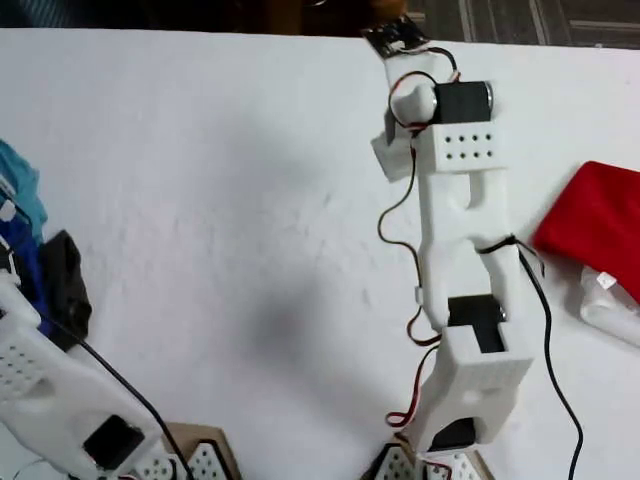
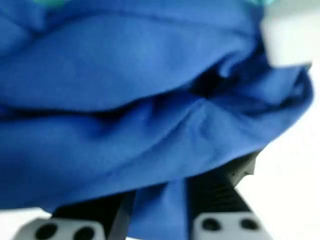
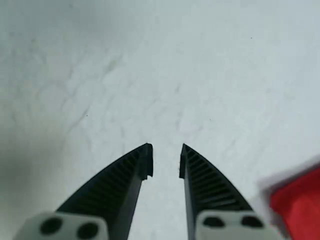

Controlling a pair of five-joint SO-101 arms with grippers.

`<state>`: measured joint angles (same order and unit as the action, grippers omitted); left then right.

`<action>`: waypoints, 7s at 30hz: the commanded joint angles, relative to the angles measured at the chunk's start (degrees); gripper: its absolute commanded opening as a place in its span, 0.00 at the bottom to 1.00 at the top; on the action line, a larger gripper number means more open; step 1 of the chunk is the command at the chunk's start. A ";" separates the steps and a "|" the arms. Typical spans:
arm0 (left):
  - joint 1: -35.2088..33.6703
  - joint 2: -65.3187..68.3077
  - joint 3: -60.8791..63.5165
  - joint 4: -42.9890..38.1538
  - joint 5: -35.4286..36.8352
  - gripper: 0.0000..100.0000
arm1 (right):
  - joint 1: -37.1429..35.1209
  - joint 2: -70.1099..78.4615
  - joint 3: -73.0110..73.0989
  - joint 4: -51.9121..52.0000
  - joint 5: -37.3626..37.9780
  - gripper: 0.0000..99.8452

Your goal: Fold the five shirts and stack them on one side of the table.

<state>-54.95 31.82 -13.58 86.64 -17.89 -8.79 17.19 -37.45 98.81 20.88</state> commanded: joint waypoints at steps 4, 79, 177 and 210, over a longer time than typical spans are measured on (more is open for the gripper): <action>5.19 0.26 -1.27 6.51 5.89 0.03 | 0.66 -3.47 -0.18 -0.31 -0.35 0.09; -2.73 -36.40 28.97 6.51 -14.33 0.20 | -33.36 -9.10 40.09 -28.09 4.40 0.09; 26.20 -36.04 32.75 -0.70 -13.63 0.20 | -0.84 16.31 2.73 2.33 7.82 0.02; 59.96 23.56 -39.69 14.77 23.82 0.20 | 0.92 14.20 6.42 2.07 7.82 0.02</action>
<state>3.34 54.95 -51.38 101.23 4.79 -7.30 35.03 -30.42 100.04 28.26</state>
